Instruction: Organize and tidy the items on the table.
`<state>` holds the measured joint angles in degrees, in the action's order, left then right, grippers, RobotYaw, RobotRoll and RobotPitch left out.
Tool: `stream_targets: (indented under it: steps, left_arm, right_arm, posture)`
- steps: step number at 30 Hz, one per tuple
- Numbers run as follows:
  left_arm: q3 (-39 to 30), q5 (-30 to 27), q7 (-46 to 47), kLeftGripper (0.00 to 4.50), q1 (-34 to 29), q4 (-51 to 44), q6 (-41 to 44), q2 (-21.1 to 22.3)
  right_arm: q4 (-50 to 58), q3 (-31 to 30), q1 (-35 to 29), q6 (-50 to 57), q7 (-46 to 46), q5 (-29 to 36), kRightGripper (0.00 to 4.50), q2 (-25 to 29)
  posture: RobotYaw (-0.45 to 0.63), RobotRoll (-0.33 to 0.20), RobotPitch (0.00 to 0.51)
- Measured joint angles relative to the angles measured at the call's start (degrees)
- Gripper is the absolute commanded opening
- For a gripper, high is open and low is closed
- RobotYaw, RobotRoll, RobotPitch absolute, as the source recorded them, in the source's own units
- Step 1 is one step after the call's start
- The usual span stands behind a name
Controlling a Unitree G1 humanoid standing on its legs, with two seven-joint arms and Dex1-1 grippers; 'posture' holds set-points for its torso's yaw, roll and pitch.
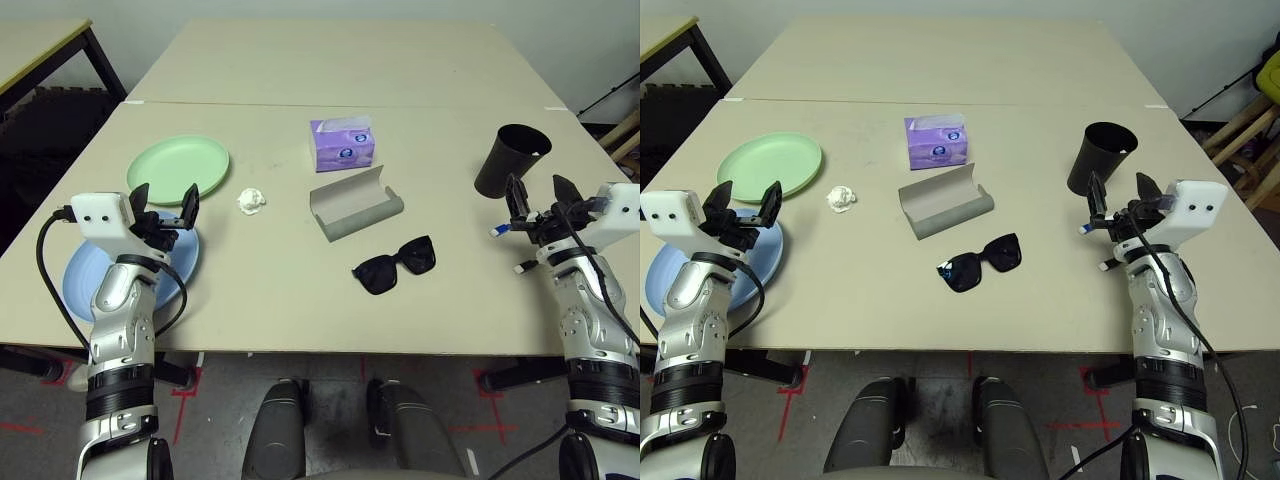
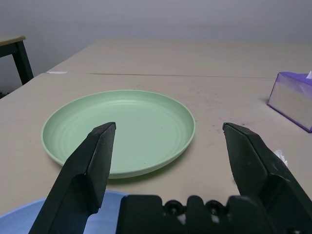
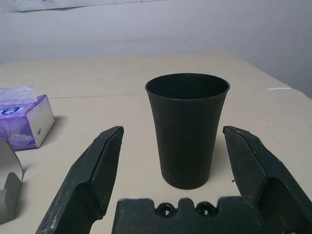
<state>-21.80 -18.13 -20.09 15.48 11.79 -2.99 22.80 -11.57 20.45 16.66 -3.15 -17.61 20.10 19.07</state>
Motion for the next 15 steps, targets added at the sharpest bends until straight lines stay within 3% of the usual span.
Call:
stream_targets:
  steps: [15]
  left_arm:
    - [-0.17, -0.02, -0.2, 4.5, -0.01, -0.32, 0.39, 0.52]
  right_arm:
    - [-1.42, -0.67, 1.65, 0.0, -0.82, 0.01, 4.48, 0.01]
  posture:
    - [0.12, 0.0, 0.123]
